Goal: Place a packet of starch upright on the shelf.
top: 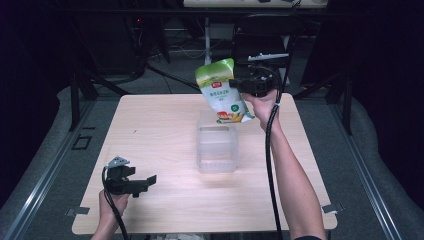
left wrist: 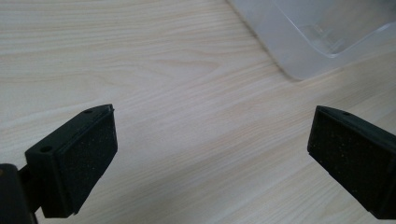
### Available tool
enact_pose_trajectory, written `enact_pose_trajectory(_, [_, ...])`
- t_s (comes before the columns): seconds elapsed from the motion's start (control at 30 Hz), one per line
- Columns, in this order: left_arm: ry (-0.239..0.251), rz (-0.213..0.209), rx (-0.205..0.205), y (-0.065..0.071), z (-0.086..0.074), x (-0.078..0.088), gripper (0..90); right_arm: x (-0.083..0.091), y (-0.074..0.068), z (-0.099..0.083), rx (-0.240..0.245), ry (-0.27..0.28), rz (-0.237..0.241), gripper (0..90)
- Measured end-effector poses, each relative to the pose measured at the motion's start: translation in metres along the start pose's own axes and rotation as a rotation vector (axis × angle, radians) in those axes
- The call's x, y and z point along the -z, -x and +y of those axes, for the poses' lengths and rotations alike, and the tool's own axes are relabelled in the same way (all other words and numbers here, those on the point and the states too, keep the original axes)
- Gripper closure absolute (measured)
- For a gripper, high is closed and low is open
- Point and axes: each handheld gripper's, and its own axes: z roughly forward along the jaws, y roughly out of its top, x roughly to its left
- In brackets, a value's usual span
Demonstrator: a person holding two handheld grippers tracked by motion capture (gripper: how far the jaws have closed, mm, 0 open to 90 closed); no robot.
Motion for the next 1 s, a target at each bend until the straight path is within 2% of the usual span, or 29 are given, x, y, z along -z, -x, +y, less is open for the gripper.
enact_pose_trajectory(0.4, [-0.001, -0.004, -0.002, 0.000, 0.000, 0.000, 1.7, -0.019, -0.002, -0.003, 0.010, -0.018, 0.005, 90.0])
enact_pose_trajectory(1.0, [-0.008, -0.007, -0.006, 0.001, 0.000, 0.001, 1.7, -0.051, 0.002, -0.013, -0.015, -0.024, 0.015, 90.0])
